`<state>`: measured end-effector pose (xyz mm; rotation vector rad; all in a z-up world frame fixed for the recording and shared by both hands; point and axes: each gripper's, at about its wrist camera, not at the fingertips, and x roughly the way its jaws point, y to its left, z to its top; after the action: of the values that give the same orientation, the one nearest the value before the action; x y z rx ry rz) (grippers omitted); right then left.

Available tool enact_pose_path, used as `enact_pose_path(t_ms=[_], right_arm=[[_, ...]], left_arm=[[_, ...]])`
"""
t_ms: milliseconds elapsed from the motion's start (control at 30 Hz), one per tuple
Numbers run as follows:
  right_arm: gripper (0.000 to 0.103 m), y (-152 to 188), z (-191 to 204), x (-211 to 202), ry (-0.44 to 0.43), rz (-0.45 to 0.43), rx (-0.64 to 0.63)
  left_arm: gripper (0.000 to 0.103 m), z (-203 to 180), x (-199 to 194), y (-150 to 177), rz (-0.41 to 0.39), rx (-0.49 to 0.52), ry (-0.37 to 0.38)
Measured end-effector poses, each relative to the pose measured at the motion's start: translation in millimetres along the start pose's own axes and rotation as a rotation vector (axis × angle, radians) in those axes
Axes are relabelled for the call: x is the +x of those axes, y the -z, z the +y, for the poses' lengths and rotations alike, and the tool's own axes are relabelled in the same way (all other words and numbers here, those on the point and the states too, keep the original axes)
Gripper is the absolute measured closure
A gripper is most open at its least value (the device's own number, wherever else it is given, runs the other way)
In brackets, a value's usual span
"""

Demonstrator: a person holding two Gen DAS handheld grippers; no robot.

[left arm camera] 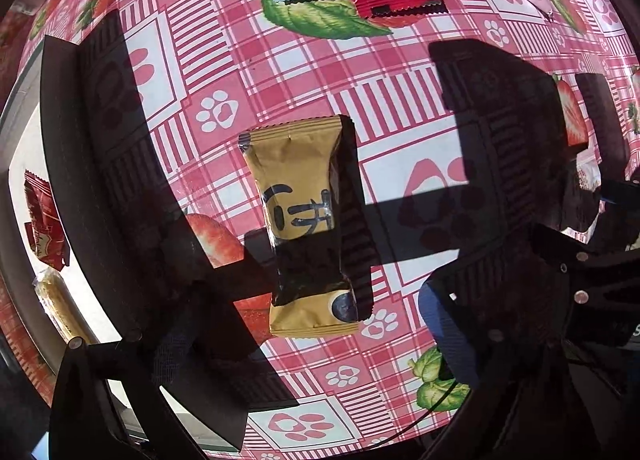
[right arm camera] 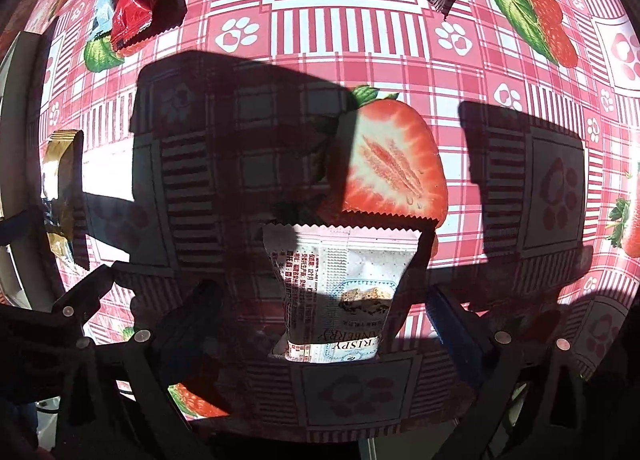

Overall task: Organize snacks
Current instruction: 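Lift and hold the gold bar with the left tool while the right tool holds the cranberry packet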

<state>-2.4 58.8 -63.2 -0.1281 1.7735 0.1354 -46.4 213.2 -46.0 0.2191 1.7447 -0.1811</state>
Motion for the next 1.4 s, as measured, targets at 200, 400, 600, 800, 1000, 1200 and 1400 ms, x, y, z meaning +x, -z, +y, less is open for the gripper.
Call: enact_pose_path(t_ms=[200,400,600,800,1000,1200,1400], right_arm=[[0.000,8,0,-3,0.002,-0.018,-0.002],[0.000,24,-5,6,0.002,-0.032,0.000],[0.000,24,-1,6,0.002,-0.043,0.001],[0.000,23,-1,6,-0.001,-0.042,0.001],[0.000,22,-2,6,-0.001,-0.042,0.000],[0.000,22,-2,5,-0.001,-0.042,-0.002],[0.000,21,-3,5,-0.001,-0.043,-0.003]], left_arm=[[0.000,1,0,0,0.000,-0.001,0.000],[0.000,1,-2,-1,0.000,-0.002,0.000],[0.000,0,-2,-1,0.000,-0.004,0.001],[0.000,1,-2,-1,0.000,-0.003,0.001],[0.000,1,-2,-1,0.000,-0.002,0.001],[0.000,1,-2,-1,0.000,-0.003,0.001],[0.000,1,-2,-2,0.000,-0.006,0.001]])
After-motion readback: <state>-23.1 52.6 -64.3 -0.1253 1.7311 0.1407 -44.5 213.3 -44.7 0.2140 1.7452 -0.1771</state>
